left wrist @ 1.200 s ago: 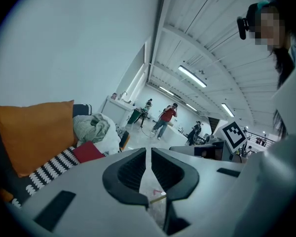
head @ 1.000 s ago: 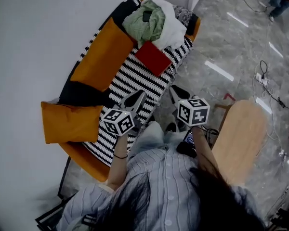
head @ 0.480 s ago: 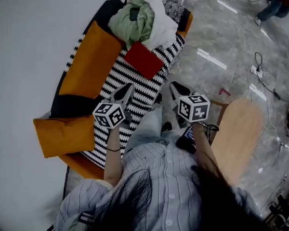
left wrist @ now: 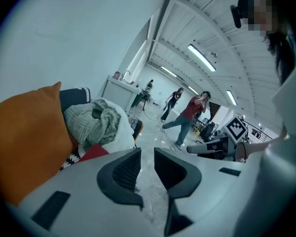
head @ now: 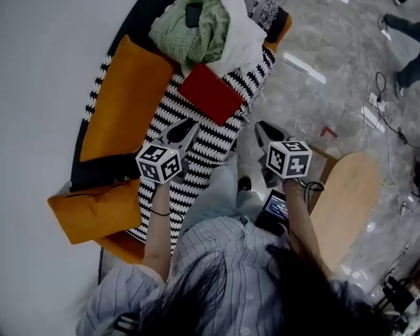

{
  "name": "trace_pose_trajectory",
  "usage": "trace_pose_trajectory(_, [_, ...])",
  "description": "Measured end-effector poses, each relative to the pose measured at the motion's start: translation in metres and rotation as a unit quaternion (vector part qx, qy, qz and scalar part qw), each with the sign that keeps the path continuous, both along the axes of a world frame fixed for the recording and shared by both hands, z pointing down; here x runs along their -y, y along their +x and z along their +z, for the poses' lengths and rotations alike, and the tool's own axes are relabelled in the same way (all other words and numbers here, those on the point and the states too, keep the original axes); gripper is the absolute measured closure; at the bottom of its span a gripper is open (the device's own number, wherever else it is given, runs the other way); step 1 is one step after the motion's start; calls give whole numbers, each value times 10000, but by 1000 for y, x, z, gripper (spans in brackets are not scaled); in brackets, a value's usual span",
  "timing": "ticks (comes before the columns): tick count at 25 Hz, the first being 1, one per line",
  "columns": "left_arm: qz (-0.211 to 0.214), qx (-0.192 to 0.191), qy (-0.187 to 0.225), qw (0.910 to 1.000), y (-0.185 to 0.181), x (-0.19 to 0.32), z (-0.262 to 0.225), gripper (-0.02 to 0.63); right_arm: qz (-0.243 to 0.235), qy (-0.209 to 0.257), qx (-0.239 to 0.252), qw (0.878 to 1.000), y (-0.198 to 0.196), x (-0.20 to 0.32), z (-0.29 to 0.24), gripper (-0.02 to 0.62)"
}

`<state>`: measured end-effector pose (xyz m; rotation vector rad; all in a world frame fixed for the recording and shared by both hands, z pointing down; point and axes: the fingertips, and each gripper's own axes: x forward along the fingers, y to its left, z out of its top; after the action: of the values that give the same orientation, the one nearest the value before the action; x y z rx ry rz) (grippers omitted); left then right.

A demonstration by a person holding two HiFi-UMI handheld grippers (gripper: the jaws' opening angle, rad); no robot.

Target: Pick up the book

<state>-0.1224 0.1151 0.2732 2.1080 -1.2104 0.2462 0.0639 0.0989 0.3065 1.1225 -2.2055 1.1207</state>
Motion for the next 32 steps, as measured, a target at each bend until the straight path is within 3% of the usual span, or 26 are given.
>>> trace_pose_trajectory(6, [364, 164, -472, 9981, -32, 47, 70, 499, 27, -311, 66, 9995, -20, 39, 56, 551])
trace_pose_trajectory(12, [385, 371, -865, 9948, -62, 92, 145, 472, 146, -712, 445, 9964, -43, 62, 116, 548])
trace_pose_trajectory(15, [470, 451, -998, 9929, -74, 116, 179, 462, 97, -934, 486, 9944, -53, 72, 150, 473])
trace_pose_trajectory(21, [831, 810, -1343, 9841, -95, 149, 252, 388, -16, -1304, 352, 9908, -62, 76, 223, 426])
trace_pose_trajectory(26, [1514, 1091, -1540, 9703, -102, 165, 300, 335, -155, -1399, 260, 9897, -63, 73, 268, 397])
trace_pose_trajectory(29, [2014, 1458, -1620, 9549, -106, 166, 319, 317, -441, -1357, 214, 9895, -68, 64, 286, 331])
trace_pose_trajectory(32, [2479, 1581, -1734, 9399, -102, 171, 331, 288, -523, -1593, 199, 9856, -72, 60, 300, 308])
